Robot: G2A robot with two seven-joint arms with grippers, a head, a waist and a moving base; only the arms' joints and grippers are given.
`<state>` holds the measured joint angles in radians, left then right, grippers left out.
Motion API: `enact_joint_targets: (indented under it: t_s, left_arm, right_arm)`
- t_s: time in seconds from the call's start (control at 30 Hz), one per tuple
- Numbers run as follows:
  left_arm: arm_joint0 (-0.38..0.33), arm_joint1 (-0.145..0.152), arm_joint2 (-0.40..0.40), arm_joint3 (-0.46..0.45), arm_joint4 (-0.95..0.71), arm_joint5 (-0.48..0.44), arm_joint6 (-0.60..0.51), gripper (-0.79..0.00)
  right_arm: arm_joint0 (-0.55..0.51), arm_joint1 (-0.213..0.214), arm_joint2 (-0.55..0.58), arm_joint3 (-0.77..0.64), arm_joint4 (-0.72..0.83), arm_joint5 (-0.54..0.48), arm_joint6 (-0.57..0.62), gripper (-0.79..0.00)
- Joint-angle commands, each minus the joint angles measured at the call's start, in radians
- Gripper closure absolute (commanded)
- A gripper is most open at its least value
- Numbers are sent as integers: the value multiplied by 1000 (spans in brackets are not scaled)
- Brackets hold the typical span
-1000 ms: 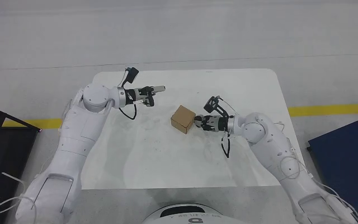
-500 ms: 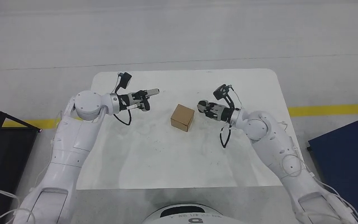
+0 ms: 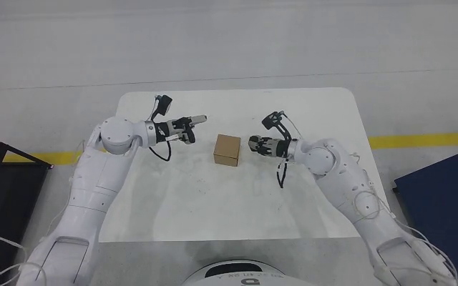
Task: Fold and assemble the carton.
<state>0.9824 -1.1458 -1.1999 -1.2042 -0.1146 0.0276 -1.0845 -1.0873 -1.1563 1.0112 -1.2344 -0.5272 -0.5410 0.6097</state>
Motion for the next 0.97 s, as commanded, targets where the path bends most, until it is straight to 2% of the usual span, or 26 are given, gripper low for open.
enact_joint_targets:
  t_s: [0.0,0.1,0.23,0.4,0.53,0.63,0.73,0.77,0.83,0.87,0.93]
  left_arm:
    - [-8,-3,16,12,-5,-1,-6,-785]
    - [-25,-10,51,18,-4,-5,-15,-785]
    - [-43,-21,101,32,2,-9,-14,-785]
    - [-85,-48,204,64,62,-9,42,-785]
    - [-126,-77,258,107,-37,-23,16,-785]
    - [-157,-86,268,156,-50,-36,23,-785]
    - [-179,-75,215,213,-62,-39,54,-785]
    - [-186,-67,191,225,-56,-40,62,-785]
    - [-194,-47,132,223,-32,-46,78,-785]
    - [-195,-35,99,208,-10,-46,89,-785]
    - [-186,-7,18,156,34,-26,132,-785]
  right_arm:
    - [-8,-3,-26,-38,17,-49,22,0]
    - [2,-7,-38,-37,27,-54,31,0]
    - [-15,10,41,-13,39,-48,-36,0]
    - [-87,40,144,-62,35,-75,-66,0]
    - [-154,62,224,-113,34,-82,-73,0]
    - [-195,78,291,-137,30,-79,-80,0]
    - [-220,90,358,-148,10,-63,-120,-9]
    - [-223,93,374,-153,-3,-62,-134,-157]
    - [-220,98,394,-166,-39,-76,-150,-616]
    - [-220,98,394,-166,-39,-76,-150,-785]
    - [-220,98,394,-166,-39,-76,-150,-785]
